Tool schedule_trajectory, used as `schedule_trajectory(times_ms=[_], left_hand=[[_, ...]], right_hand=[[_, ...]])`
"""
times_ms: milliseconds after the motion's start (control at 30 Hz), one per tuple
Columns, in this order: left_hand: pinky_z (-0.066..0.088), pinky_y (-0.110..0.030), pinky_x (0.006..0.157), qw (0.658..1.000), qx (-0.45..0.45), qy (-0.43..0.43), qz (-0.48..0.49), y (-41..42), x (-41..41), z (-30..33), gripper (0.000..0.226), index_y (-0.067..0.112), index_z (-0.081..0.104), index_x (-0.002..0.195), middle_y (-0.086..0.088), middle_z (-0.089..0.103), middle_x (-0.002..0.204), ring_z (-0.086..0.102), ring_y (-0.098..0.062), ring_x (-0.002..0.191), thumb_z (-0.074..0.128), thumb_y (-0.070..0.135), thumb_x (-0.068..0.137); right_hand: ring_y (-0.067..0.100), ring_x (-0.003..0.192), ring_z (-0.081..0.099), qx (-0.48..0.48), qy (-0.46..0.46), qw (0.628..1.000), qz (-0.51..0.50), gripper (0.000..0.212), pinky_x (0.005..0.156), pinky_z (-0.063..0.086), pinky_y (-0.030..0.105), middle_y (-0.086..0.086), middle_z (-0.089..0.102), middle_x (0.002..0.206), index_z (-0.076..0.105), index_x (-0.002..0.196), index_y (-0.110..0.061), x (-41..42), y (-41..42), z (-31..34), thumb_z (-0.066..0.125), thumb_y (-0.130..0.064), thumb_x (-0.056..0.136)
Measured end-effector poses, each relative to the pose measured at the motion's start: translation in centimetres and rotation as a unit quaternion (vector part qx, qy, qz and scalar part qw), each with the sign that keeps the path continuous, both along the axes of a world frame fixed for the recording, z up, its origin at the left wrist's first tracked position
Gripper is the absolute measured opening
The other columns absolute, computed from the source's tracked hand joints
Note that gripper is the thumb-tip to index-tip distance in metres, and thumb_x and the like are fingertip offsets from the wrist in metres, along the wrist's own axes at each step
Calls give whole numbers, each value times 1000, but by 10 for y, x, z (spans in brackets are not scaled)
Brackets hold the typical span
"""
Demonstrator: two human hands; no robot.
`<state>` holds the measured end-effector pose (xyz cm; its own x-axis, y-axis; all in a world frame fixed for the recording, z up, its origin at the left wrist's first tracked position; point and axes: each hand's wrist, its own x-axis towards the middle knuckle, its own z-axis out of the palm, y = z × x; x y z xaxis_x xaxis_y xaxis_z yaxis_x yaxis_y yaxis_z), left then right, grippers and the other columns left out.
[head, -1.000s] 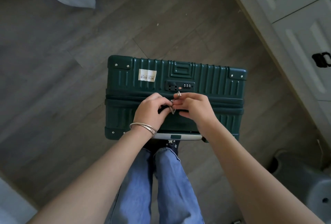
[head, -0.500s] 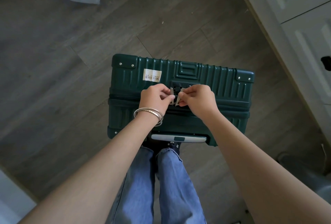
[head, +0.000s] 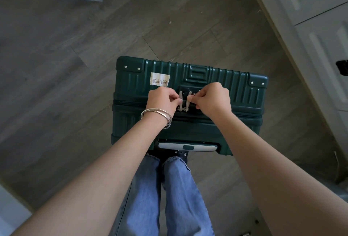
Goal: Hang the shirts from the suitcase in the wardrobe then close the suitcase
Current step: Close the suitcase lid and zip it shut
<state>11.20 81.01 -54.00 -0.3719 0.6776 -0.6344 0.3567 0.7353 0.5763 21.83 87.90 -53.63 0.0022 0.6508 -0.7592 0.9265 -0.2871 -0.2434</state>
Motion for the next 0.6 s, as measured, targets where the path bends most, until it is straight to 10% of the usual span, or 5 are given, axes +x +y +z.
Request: schedule_trajectory(times_ms=[300,600], left_hand=[[51,-27,77,1000,-8,-3,-12,3,0,-5,12,2,70,86,-11,65,70,58,-21,63,66,12,82],[42,1,51,999,-27,-40,1,1,-2,-10,8,4,67,80,5,53,49,52,0,39,65,12,83]], right_hand=[[29,84,68,29,19,999,25,10,75,57,37,13,71,90,72,88,-11,-7,-3,-1,68,-20,84],[27,82,67,-11,-2,1000,27,25,78,57,38,13,71,84,72,84,-8,5,6,-3,71,-32,82]])
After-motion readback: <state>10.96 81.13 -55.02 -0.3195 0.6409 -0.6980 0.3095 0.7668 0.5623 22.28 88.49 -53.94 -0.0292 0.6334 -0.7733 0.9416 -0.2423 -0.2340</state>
